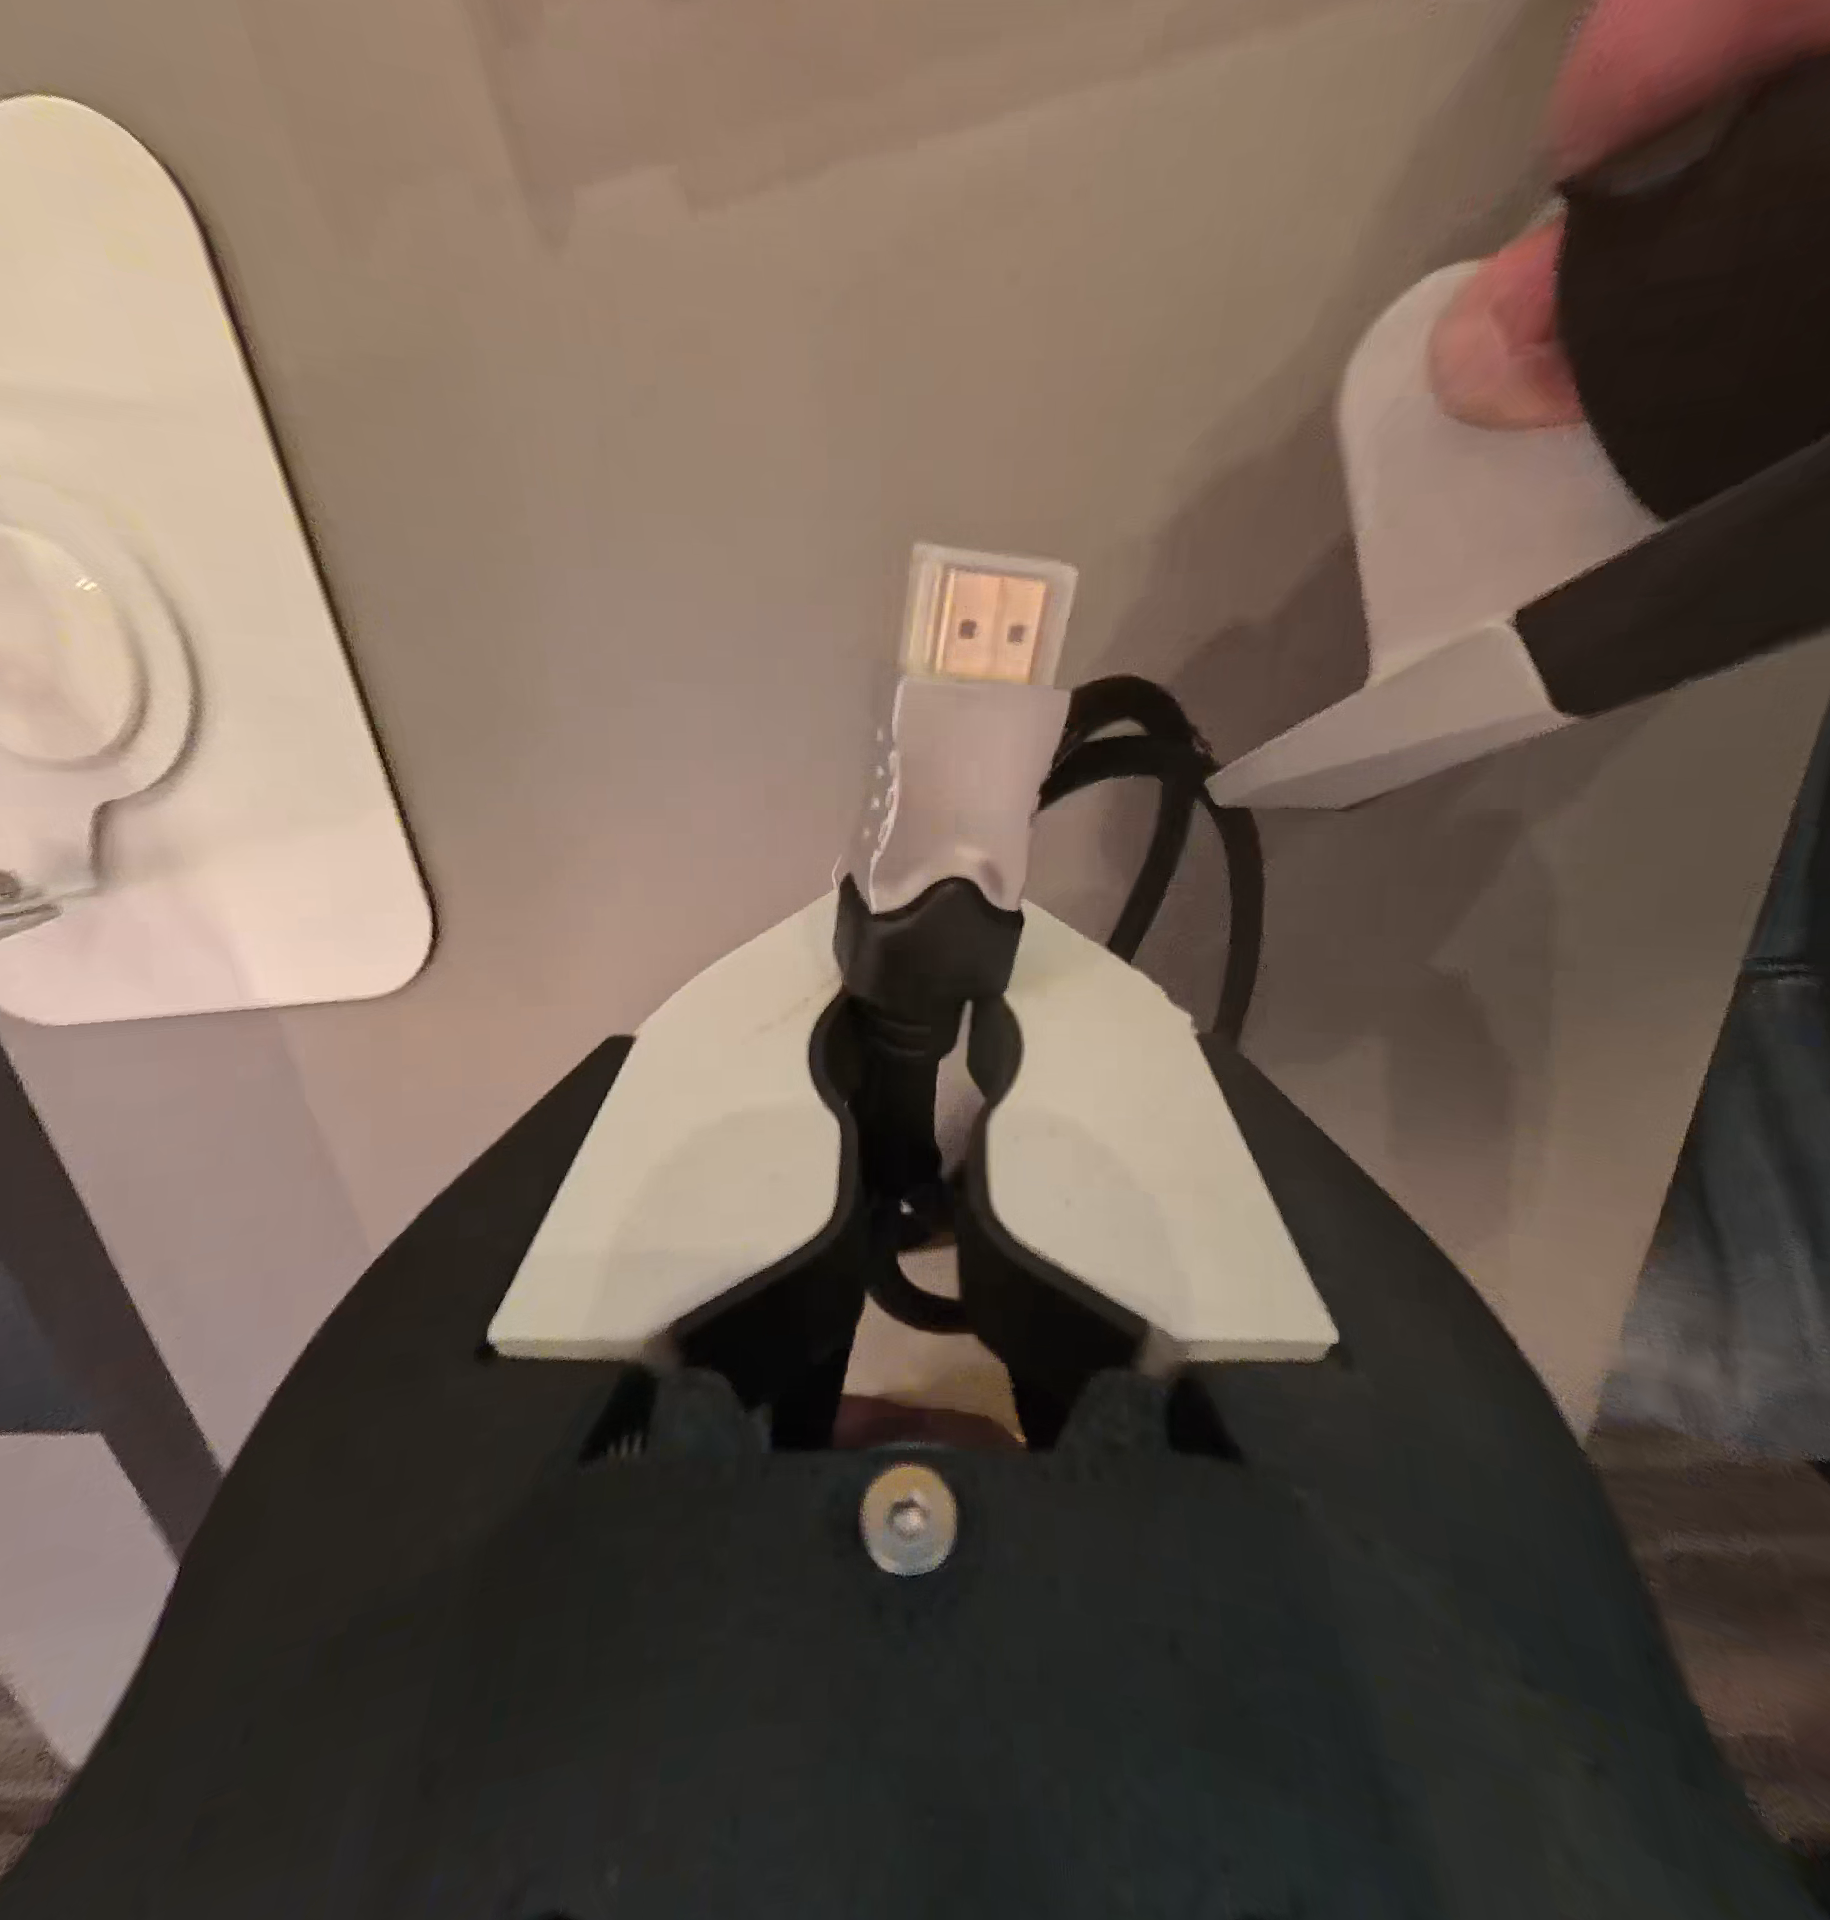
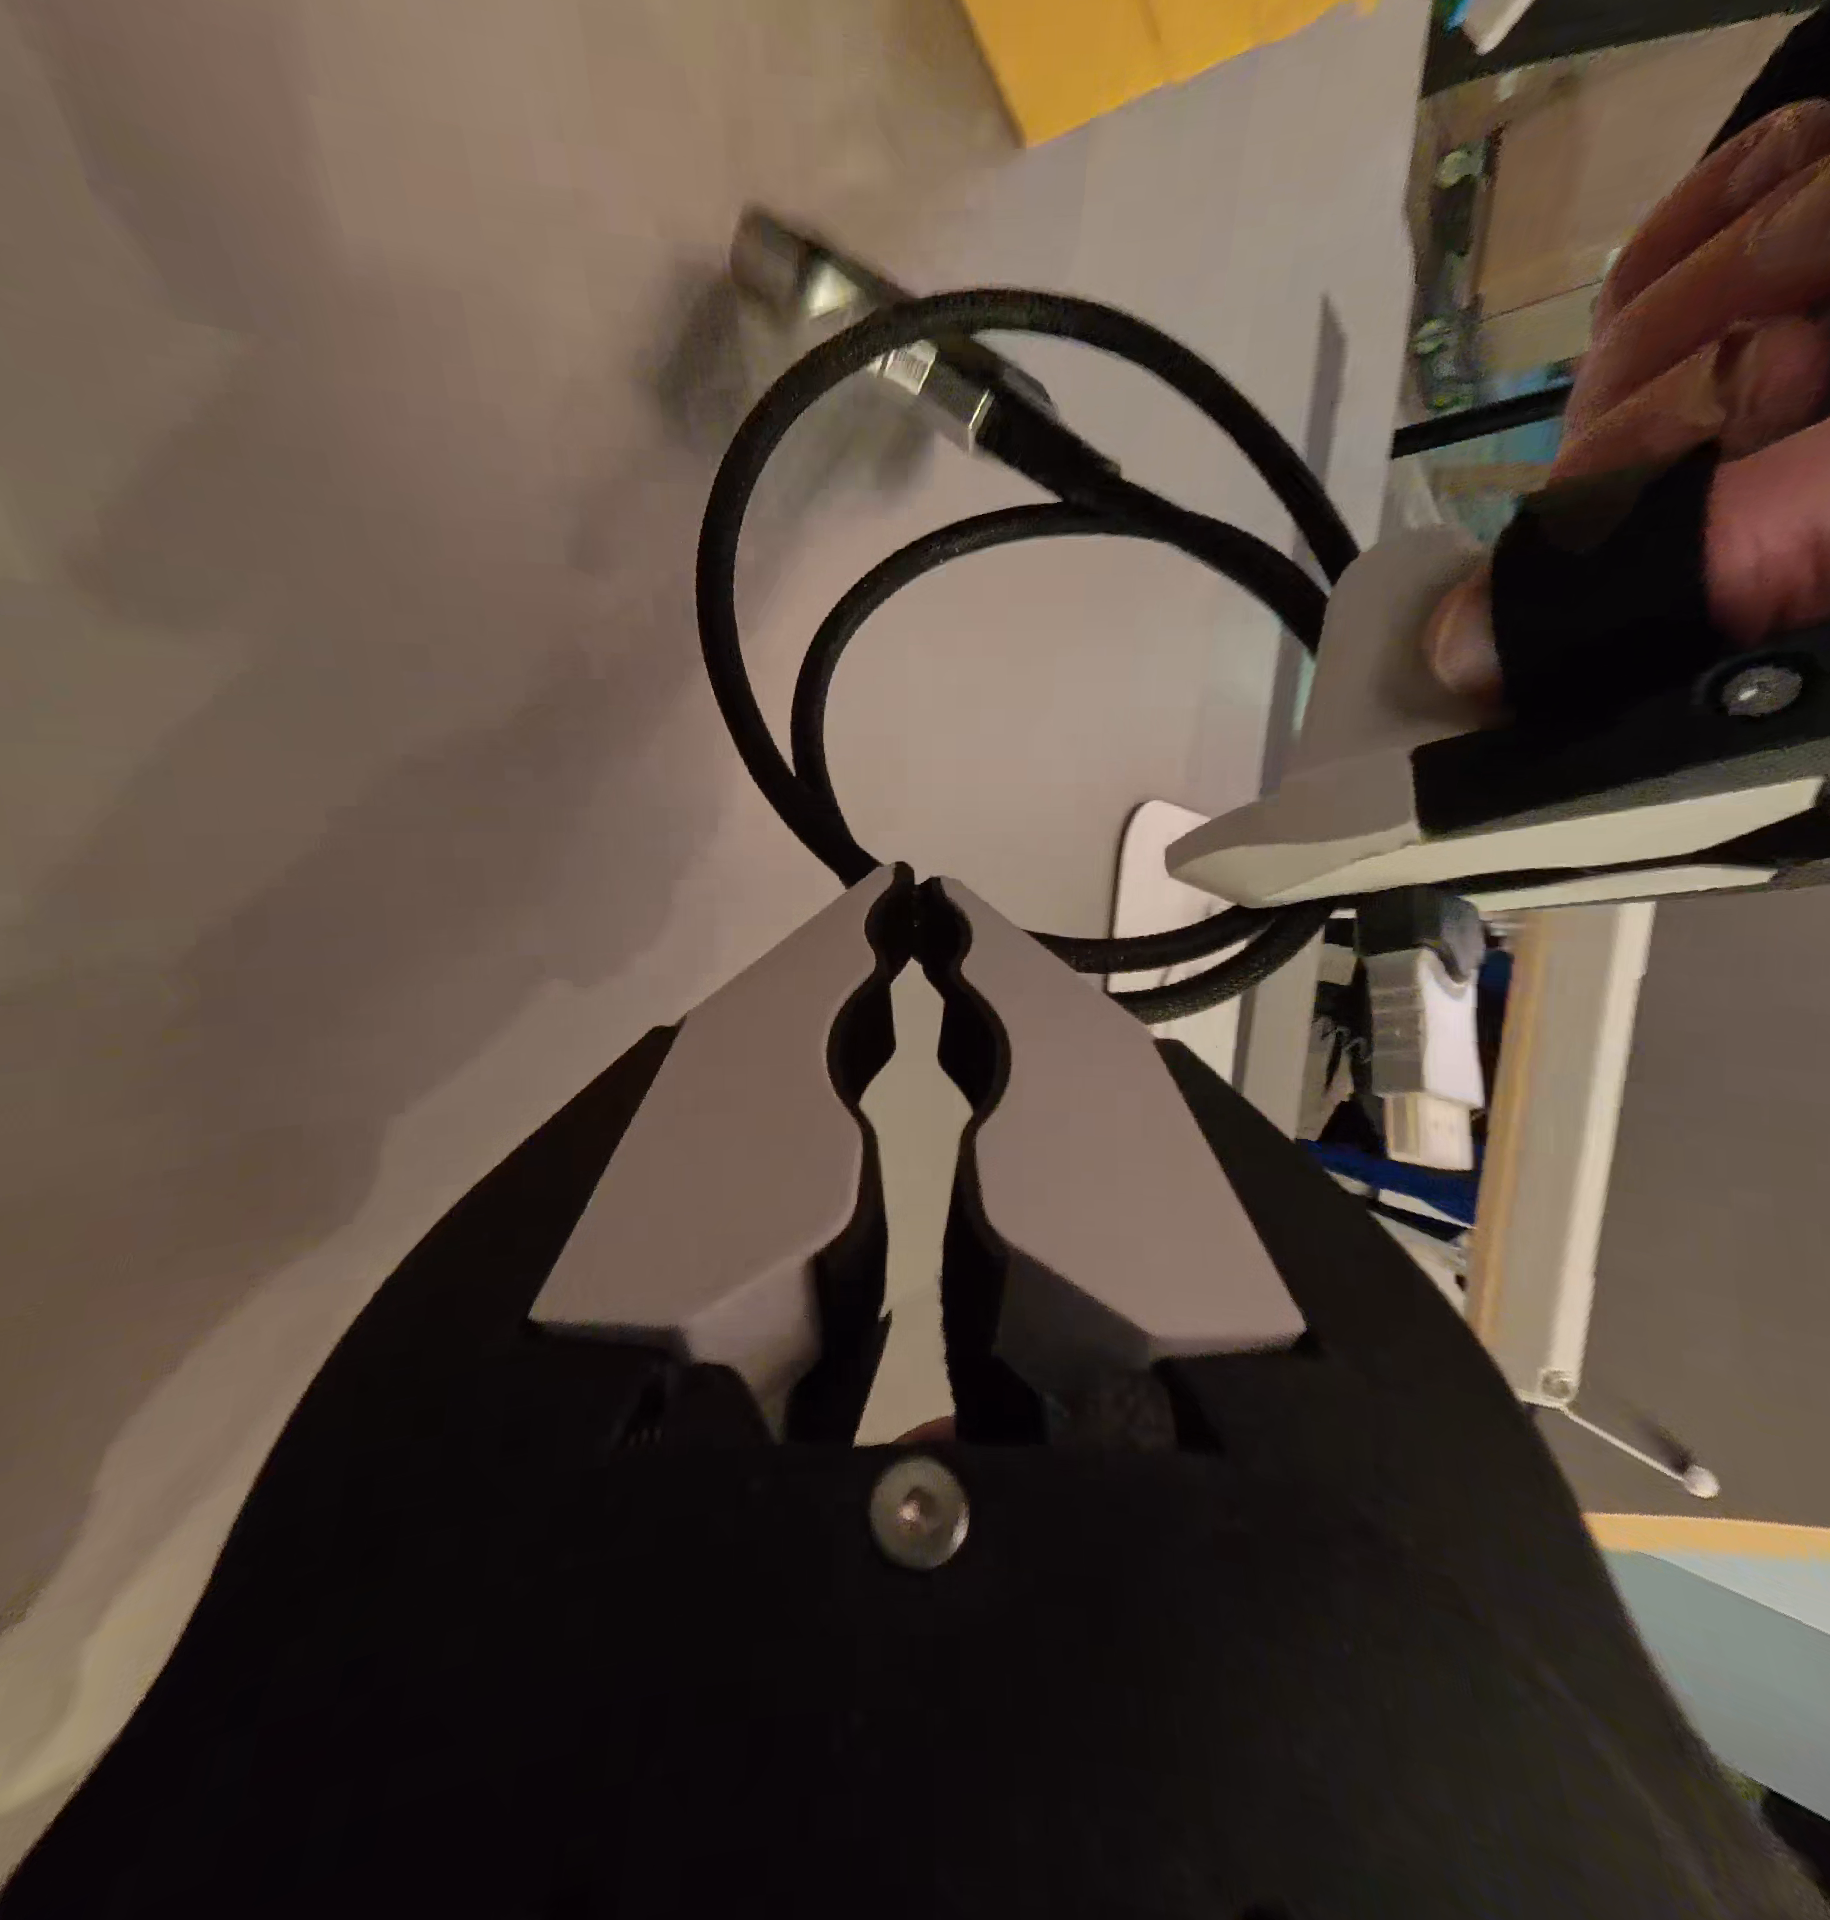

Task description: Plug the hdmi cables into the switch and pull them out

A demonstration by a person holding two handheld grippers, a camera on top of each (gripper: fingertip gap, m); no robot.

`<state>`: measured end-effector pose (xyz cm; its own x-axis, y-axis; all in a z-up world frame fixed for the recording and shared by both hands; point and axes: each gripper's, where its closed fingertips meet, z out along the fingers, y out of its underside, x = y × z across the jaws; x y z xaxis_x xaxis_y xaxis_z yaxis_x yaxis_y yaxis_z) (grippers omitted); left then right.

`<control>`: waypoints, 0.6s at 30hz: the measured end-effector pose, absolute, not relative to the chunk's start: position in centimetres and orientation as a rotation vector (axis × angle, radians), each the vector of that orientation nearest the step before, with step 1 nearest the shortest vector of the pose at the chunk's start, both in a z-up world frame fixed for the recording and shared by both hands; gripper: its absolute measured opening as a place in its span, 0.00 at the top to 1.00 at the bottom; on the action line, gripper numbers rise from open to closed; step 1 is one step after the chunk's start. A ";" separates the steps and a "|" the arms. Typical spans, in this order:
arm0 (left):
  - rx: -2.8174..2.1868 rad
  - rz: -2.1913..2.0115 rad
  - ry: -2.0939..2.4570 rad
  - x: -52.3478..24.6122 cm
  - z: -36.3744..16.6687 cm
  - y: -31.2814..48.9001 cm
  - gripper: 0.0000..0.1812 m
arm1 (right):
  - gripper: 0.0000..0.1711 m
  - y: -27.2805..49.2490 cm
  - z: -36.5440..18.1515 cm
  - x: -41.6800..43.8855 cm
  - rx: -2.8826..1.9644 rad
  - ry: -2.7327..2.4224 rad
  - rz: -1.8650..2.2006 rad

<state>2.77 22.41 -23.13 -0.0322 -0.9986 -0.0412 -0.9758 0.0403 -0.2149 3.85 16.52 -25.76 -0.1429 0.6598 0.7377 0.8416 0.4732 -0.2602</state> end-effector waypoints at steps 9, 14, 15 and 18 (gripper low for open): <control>-2.065 -0.029 1.763 2.0 -24.9 24.1 0.68 | 1.00 16.5 -28.2 5.8 -1.487 -1.820 -0.181; -2.192 0.077 1.441 -2.3 -26.1 22.3 0.63 | 1.00 16.2 -28.3 5.9 -1.514 -1.771 -0.149; -2.195 0.142 1.391 -3.0 -26.7 22.6 0.62 | 1.00 16.1 -28.4 5.7 -1.509 -1.771 -0.143; -2.213 0.240 1.316 -3.7 -28.7 23.2 0.66 | 1.00 15.5 -28.7 5.0 -1.501 -1.782 -0.130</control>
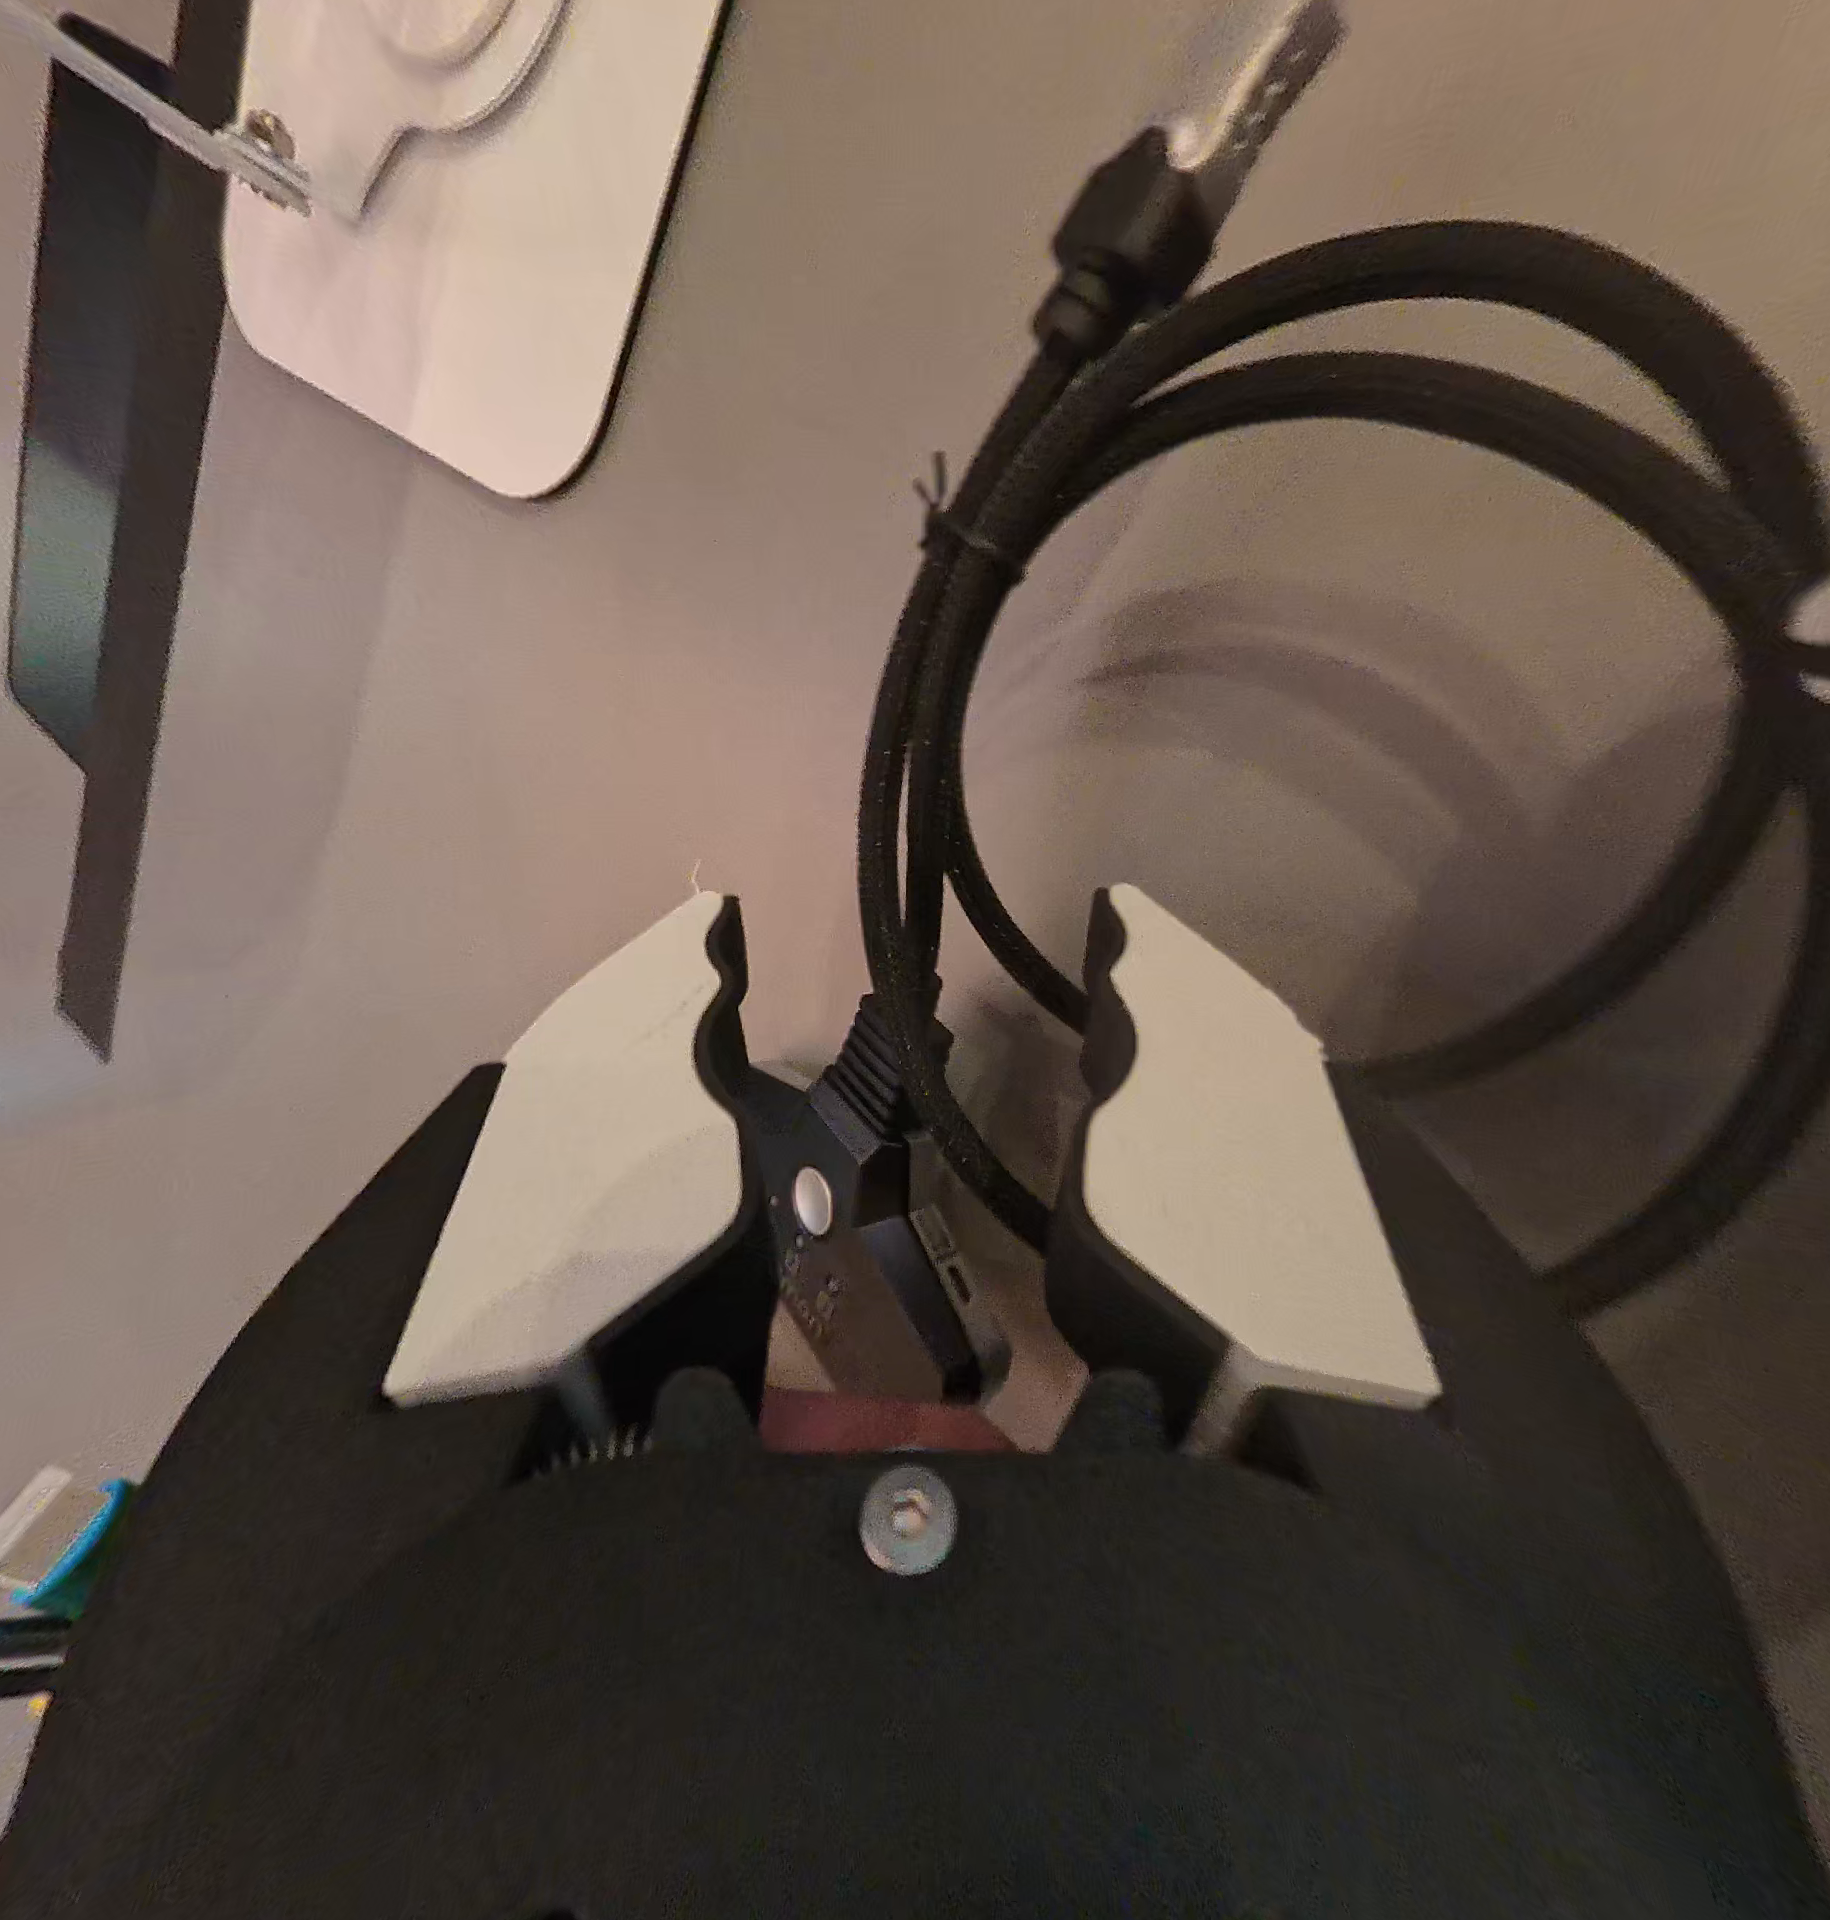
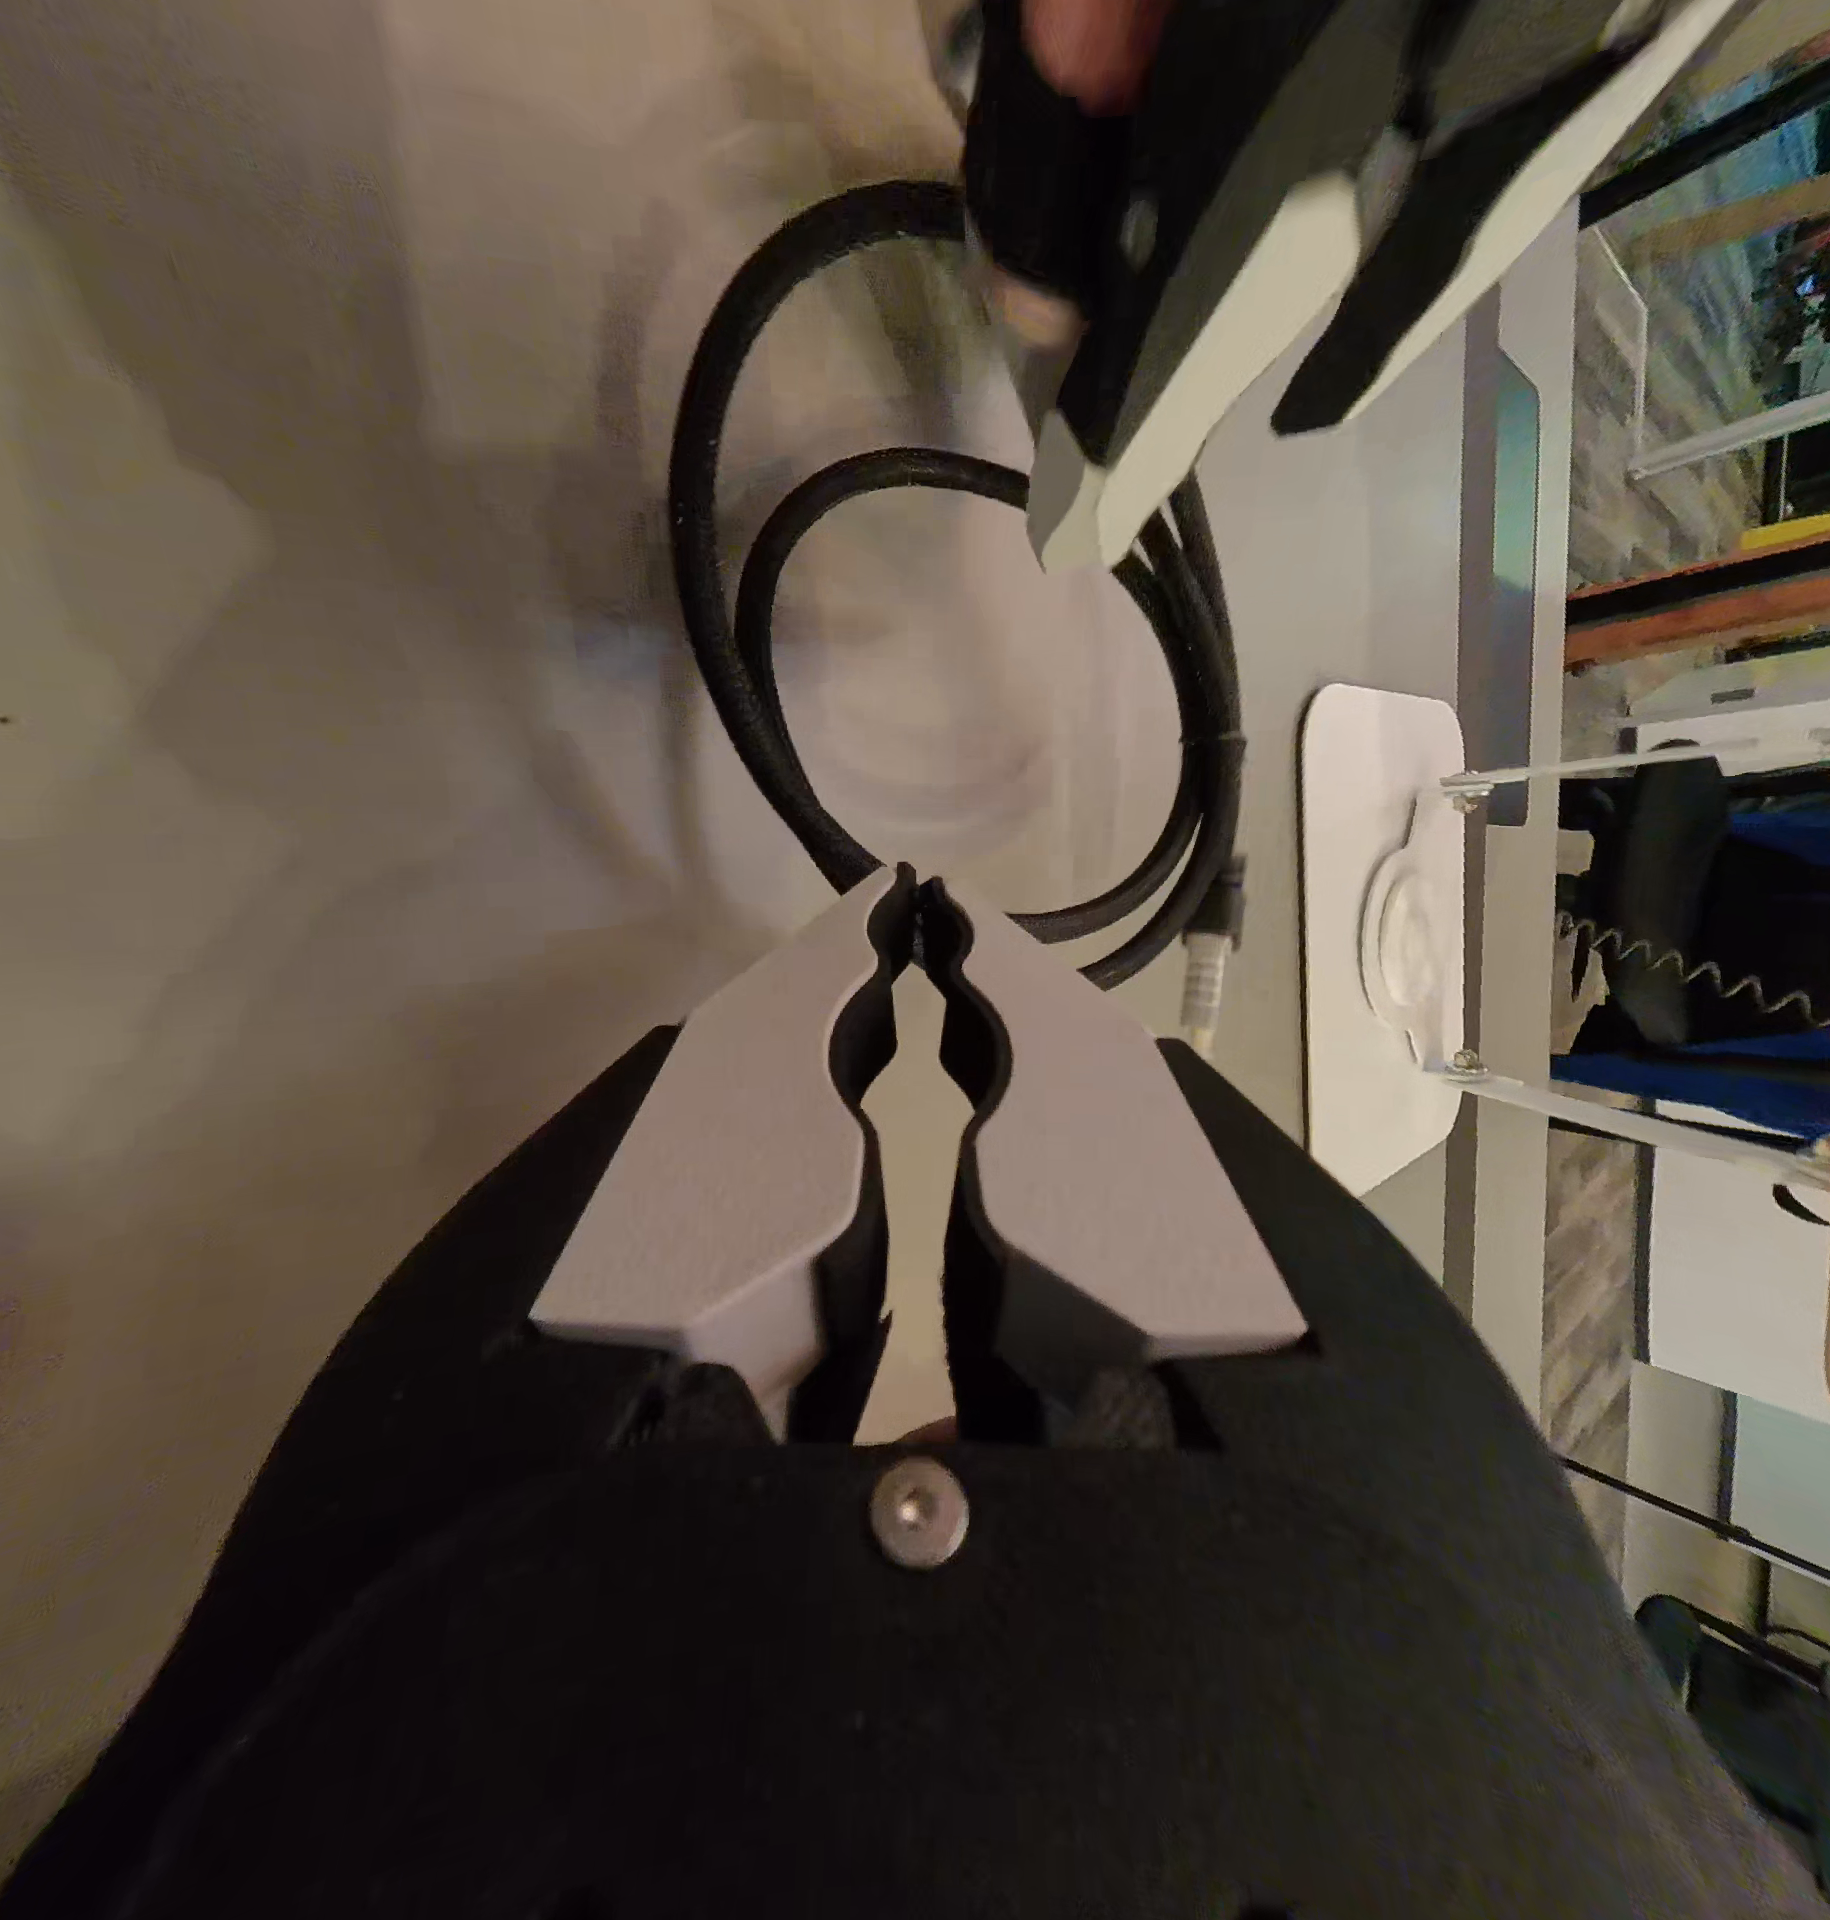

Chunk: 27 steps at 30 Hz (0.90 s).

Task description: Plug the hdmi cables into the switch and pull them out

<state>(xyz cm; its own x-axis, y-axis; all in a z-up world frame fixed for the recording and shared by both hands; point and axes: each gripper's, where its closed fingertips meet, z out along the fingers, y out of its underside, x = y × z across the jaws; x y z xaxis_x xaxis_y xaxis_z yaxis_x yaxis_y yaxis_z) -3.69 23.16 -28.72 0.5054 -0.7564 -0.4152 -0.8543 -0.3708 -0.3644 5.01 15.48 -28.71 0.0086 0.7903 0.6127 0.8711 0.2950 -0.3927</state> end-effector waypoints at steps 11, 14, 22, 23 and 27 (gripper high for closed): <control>-2.061 0.466 1.498 -1.3 -32.4 25.5 0.91 | 1.00 14.2 -29.6 4.2 -1.514 -1.765 0.010; -1.975 0.512 1.518 -0.2 -32.4 25.8 0.93 | 1.00 13.8 -29.9 3.8 -1.513 -1.755 0.078; -1.793 0.412 1.651 3.9 -31.9 26.0 0.89 | 1.00 13.2 -30.1 2.4 -1.501 -1.731 0.262; -1.812 0.360 1.603 3.6 -31.1 26.2 0.87 | 1.00 13.3 -29.9 2.7 -1.500 -1.716 0.264; -1.825 0.009 1.527 2.4 -26.6 23.1 0.77 | 1.00 13.8 -29.1 4.1 -1.488 -1.654 0.335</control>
